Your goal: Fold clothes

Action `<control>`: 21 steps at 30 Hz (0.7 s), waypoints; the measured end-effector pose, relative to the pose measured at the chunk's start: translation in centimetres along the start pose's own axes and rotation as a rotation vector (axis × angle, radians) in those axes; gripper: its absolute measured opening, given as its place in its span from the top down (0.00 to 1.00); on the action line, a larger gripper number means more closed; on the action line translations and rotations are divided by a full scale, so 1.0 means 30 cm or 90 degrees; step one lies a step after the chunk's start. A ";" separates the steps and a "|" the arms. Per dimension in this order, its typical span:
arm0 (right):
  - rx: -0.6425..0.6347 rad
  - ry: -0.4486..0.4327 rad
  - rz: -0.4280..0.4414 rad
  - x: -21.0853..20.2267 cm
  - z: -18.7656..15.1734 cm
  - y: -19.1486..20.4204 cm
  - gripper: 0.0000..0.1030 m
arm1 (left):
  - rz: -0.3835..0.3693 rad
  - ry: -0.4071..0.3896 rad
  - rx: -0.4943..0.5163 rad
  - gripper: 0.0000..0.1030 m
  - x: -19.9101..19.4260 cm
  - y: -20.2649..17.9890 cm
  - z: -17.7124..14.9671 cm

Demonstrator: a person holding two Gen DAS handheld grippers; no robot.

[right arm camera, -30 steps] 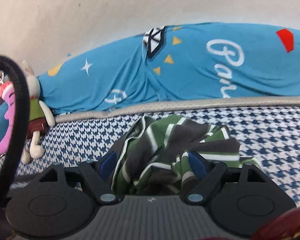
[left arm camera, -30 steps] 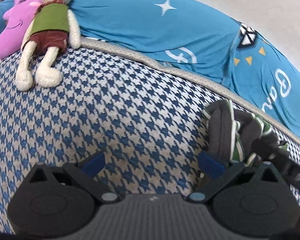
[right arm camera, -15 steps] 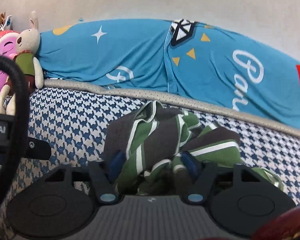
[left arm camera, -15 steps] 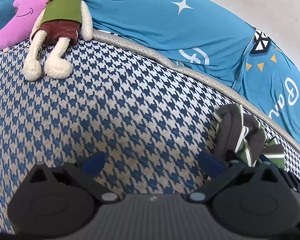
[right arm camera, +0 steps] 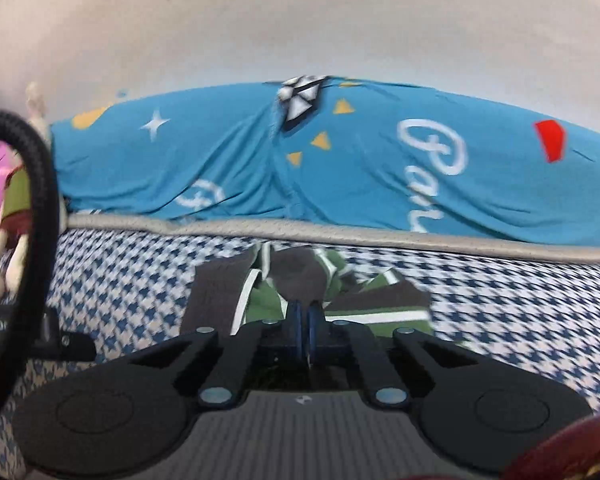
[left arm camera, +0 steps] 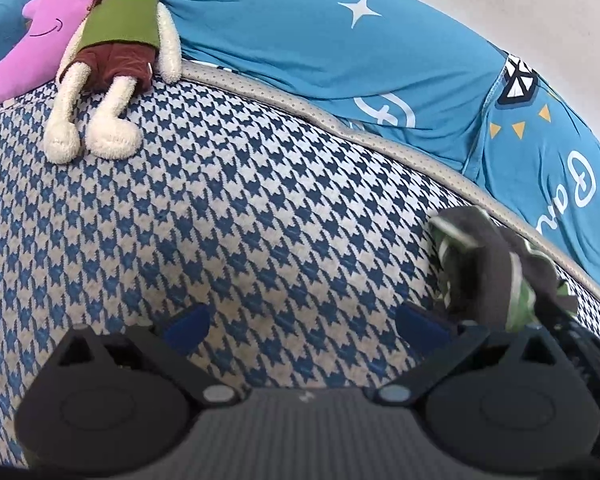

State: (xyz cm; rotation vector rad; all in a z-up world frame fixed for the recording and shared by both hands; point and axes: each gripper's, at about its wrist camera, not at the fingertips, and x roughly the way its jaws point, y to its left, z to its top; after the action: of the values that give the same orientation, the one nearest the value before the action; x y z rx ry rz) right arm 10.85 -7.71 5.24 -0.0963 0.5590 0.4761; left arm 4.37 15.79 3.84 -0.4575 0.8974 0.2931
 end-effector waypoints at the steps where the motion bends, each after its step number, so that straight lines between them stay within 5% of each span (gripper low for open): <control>1: 0.013 -0.001 -0.004 -0.015 0.003 -0.017 0.96 | -0.005 0.002 0.003 0.00 0.002 -0.004 -0.002; 21: 0.216 0.090 -0.137 -0.292 -0.096 -0.398 0.96 | -0.079 0.027 0.131 0.00 0.037 -0.191 -0.137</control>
State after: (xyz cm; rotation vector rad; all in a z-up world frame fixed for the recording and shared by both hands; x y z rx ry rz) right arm 8.43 -22.50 7.00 0.1346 0.7523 0.1602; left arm 4.69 8.84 2.20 -0.3280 0.9259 0.0759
